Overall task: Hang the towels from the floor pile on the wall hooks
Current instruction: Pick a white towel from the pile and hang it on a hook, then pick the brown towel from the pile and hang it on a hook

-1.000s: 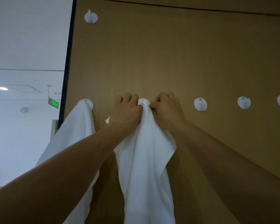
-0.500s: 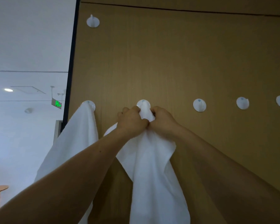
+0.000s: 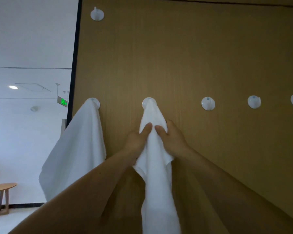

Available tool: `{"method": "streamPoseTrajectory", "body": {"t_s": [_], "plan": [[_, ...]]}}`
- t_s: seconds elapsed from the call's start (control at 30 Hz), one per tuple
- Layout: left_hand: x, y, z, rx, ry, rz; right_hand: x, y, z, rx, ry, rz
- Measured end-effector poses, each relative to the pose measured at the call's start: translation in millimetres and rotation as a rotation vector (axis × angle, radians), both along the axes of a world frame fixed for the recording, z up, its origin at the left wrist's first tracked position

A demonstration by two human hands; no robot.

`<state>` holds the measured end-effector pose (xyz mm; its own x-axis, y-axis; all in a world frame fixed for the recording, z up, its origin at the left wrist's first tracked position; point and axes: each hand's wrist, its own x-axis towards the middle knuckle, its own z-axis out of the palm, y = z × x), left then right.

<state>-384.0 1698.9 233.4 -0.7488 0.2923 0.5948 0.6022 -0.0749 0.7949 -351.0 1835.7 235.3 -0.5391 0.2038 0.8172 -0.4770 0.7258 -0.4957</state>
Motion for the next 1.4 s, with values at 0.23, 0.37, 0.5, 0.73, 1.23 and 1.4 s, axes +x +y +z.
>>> {"method": "streamPoseTrajectory", "body": {"t_s": [0.23,0.37,0.5,0.73,1.23,1.4], "plan": [[-6,-6,-54,0.086,0.222,0.141,-1,-8,-43,-0.093,0.064,-0.048],[-10,-15,-91,0.112,0.198,0.196,8,-5,-79,-0.143,0.007,-0.106],[-12,-27,-123,0.089,0.125,0.118,26,-9,-116,-0.231,-0.076,-0.090],[-2,-43,-216,-0.085,0.058,0.029,66,-42,-200,-0.237,-0.320,-0.358],[152,-52,-414,-1.046,0.379,-0.603,331,-145,-402,-0.313,-0.950,-1.009],[256,-53,-454,-1.147,0.577,-0.903,452,-183,-446,-0.409,-1.046,-1.181]]}}
